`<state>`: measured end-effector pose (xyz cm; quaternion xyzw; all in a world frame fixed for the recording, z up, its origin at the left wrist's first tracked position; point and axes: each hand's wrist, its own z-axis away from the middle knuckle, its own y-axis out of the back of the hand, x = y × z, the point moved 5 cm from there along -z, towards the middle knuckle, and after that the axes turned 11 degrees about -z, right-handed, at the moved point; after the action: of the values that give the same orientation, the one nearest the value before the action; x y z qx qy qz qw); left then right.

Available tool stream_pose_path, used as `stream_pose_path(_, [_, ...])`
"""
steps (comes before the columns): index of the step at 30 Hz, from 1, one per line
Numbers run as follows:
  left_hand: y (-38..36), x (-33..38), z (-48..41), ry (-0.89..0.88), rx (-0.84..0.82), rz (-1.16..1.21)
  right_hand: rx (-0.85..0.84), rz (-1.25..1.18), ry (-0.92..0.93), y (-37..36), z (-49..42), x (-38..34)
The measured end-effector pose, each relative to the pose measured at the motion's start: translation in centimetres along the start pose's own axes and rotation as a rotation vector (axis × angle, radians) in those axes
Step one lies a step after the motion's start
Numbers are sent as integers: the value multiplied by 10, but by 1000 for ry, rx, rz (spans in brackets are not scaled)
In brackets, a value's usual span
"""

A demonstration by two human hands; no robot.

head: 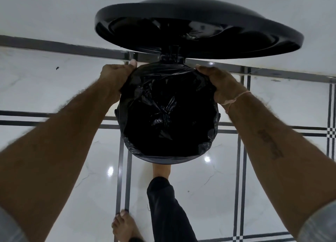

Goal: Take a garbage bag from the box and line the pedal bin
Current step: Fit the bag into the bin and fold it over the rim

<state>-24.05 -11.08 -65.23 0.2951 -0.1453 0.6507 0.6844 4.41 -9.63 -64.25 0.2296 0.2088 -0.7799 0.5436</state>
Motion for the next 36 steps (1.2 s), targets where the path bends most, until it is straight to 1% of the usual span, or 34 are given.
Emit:
stream_pose_path(2, [4,-5,9,-56,-106,81,3,-1,27,5,0,1])
stream_pose_path(4, [10,-9,20,-194,-153,11,-8,10,33,14,2,6])
stream_pose_path(5, [13,-9,21,-251,-130,-24,-27,15,37,19,4,8])
stream_pose_path(7, [14,-6,16,-284,-37,-65,-58,29,48,27,6,10])
stream_pose_path(8, [13,-4,12,-266,8,-87,-62,34,57,30,5,10])
stream_pose_path(10, [9,-2,1,-173,51,-118,-31,36,68,31,3,7])
stream_pose_path(13, [2,-9,-8,-34,24,-123,20,23,18,24,1,5])
stream_pose_path(15, [3,-12,-5,-13,29,-120,31,31,-19,22,-1,6])
stream_pose_path(17, [7,-13,2,-77,10,-12,37,29,-32,21,-2,6])
stream_pose_path(18, [8,-13,7,-128,-37,38,36,22,-35,21,-3,7])
stream_pose_path(19, [7,-12,13,-193,-86,57,34,15,-36,21,-3,7])
stream_pose_path(20, [6,-12,18,-265,-98,46,29,7,-38,21,-4,7])
stream_pose_path(22, [9,-10,21,-374,-15,-20,18,0,-40,21,-4,8])
stream_pose_path(24, [10,-5,19,-417,61,-85,20,0,-39,23,-4,8])
stream_pose_path(26, [9,0,15,-394,80,-132,22,15,-34,23,-5,7])
stream_pose_path(31, [5,-4,-7,-139,79,-179,0,47,-75,18,-7,7])
stream_pose_path(33, [2,-10,-5,-82,39,-92,0,57,-88,18,-8,6])
stream_pose_path(36, [3,-17,14,-117,-126,122,-11,31,-46,24,-2,7])
